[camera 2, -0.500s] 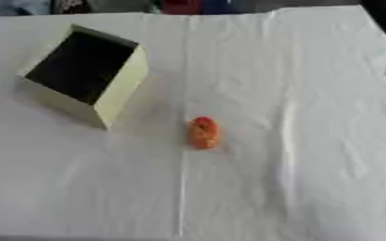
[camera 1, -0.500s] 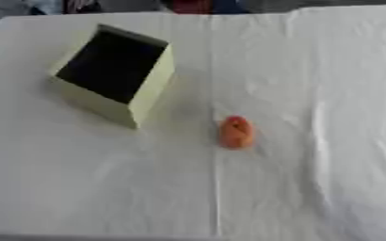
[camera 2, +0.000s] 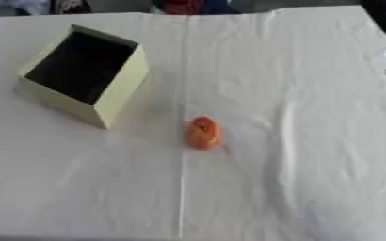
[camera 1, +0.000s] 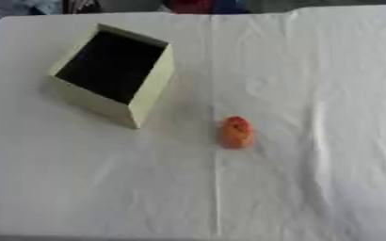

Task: Pick up objects on the table and place them in the box.

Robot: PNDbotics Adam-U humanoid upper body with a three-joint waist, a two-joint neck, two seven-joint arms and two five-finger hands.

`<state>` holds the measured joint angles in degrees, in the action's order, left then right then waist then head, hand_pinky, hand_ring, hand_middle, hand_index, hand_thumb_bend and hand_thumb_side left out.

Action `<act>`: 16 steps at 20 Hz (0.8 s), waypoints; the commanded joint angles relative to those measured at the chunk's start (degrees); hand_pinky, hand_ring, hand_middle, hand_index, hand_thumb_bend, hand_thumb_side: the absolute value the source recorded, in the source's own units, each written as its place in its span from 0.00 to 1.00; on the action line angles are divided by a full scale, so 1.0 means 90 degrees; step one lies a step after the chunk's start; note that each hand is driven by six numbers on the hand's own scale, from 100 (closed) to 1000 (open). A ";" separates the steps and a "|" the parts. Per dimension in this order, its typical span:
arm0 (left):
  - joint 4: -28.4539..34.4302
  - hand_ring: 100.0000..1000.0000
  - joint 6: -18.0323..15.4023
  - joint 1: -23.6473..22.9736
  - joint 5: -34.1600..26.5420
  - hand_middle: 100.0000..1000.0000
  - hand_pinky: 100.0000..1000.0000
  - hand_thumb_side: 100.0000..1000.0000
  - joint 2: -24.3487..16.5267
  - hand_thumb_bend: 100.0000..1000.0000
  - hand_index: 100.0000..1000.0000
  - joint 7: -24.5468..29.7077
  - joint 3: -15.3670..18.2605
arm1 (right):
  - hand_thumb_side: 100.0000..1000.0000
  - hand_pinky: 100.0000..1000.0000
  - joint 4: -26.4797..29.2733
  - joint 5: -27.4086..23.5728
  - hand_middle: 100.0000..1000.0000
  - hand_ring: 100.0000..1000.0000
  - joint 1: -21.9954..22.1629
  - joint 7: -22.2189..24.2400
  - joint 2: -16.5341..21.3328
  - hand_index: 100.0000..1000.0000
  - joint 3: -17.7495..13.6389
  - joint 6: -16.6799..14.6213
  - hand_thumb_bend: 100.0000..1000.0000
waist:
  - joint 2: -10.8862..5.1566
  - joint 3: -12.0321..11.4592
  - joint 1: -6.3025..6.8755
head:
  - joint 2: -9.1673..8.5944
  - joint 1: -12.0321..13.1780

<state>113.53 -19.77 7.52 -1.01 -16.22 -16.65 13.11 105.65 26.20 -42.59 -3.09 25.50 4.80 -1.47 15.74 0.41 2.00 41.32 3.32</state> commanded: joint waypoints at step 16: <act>0.0118 0.56 0.0032 -0.0055 -0.0051 0.62 0.48 0.65 -0.0227 0.00 0.72 0.0099 -0.0032 | 0.83 0.88 -0.1751 0.1243 0.74 0.84 -0.2468 0.2692 0.0753 0.84 0.2489 -0.0223 0.00 | -0.0246 -0.0024 -0.0073 | 0.0124 -0.0042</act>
<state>113.53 -19.41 6.96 -1.18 -16.48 -15.95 12.86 90.46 36.95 -63.35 20.18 30.69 26.74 -3.10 14.74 0.26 1.31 42.28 2.89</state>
